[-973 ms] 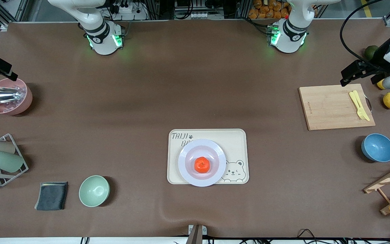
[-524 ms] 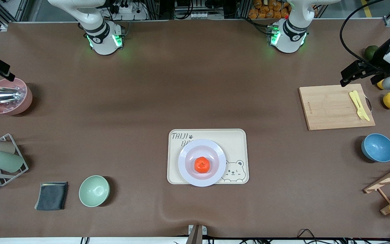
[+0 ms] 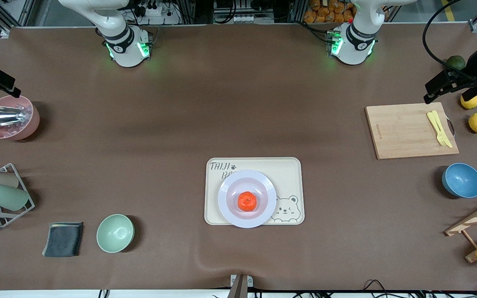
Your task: Place orange and plate with both arms
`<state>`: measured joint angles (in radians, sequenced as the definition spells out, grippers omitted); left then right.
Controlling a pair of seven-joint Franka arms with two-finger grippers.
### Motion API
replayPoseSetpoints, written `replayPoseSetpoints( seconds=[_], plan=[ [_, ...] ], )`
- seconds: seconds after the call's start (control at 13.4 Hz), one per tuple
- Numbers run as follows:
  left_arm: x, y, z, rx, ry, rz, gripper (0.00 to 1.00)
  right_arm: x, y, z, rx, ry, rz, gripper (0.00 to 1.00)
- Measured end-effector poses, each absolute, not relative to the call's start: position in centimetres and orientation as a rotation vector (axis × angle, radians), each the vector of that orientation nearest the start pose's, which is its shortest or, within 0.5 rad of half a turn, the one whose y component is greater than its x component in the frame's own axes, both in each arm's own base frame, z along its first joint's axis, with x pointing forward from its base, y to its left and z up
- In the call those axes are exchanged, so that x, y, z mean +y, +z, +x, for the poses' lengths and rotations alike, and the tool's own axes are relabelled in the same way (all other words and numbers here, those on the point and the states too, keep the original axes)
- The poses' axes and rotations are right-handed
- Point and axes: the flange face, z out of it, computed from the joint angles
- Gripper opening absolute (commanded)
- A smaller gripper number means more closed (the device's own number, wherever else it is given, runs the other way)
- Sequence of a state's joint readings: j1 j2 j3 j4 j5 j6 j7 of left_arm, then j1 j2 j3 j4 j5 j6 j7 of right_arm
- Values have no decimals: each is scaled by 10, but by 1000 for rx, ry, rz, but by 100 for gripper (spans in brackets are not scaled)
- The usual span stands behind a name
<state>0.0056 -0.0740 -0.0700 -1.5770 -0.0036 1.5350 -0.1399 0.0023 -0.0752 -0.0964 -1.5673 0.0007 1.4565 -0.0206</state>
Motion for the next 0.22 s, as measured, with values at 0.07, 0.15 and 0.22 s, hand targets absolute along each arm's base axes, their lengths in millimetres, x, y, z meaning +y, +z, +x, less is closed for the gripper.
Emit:
replayPoseSetpoints(
  seconds=[0.07, 0.15, 0.22],
  plan=[
    [-36, 661, 525, -120, -45, -3140, 100, -51, 657, 517, 114, 56, -3130, 100],
    [-35, 662, 525, -120, -39, -3140, 100, -51, 657, 516, 114, 57, -3130, 100],
    [-35, 663, 524, -120, -34, -3140, 100, -51, 657, 516, 114, 58, -3130, 100]
  ],
)
